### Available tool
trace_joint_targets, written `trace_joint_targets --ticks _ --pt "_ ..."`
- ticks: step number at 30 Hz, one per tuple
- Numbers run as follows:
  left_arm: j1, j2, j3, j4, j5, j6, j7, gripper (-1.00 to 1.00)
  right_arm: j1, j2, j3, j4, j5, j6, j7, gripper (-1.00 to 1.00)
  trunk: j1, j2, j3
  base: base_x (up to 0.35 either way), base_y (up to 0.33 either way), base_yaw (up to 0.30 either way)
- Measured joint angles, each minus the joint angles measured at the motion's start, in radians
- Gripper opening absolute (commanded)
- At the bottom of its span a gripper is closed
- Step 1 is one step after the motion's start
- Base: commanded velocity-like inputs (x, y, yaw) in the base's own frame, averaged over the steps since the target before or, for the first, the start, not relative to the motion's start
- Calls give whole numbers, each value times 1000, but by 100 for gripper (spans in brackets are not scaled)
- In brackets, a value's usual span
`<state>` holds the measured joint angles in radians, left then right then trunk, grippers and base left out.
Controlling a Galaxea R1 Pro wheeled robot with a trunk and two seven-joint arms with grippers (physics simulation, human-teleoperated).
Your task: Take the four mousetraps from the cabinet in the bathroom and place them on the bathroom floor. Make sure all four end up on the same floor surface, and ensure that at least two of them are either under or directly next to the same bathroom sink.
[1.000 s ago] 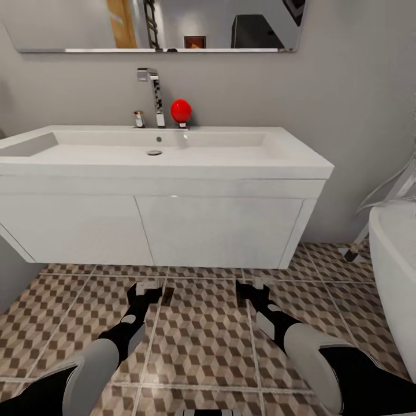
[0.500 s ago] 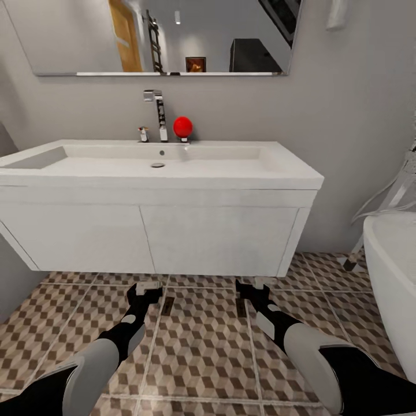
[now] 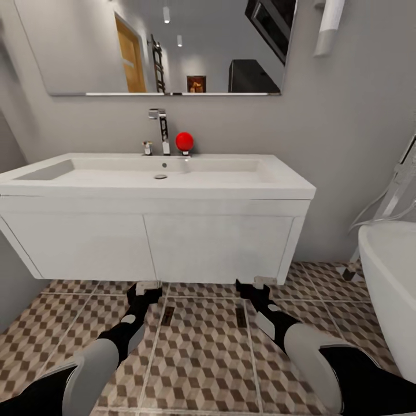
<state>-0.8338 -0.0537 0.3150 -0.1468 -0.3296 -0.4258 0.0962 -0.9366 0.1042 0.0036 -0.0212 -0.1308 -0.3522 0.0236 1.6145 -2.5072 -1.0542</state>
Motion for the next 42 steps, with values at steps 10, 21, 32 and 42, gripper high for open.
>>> trace_joint_targets --ticks 10,21,32,42 --pt "0 0 0 0 0 4 0 100 0 -1 1 0 2 3 0 100 -4 2 39 0 0 0" --pt "0 2 1 1 4 7 0 100 0 -9 4 14 8 8 0 100 -9 5 81 0 0 0" --pt "0 6 8 4 13 10 -8 100 17 -22 6 45 14 22 -4 100 -14 8 124 0 0 0" --pt "0 44 12 13 17 11 -6 100 41 -25 7 50 27 69 -8 100 -53 77 155 0 0 0"
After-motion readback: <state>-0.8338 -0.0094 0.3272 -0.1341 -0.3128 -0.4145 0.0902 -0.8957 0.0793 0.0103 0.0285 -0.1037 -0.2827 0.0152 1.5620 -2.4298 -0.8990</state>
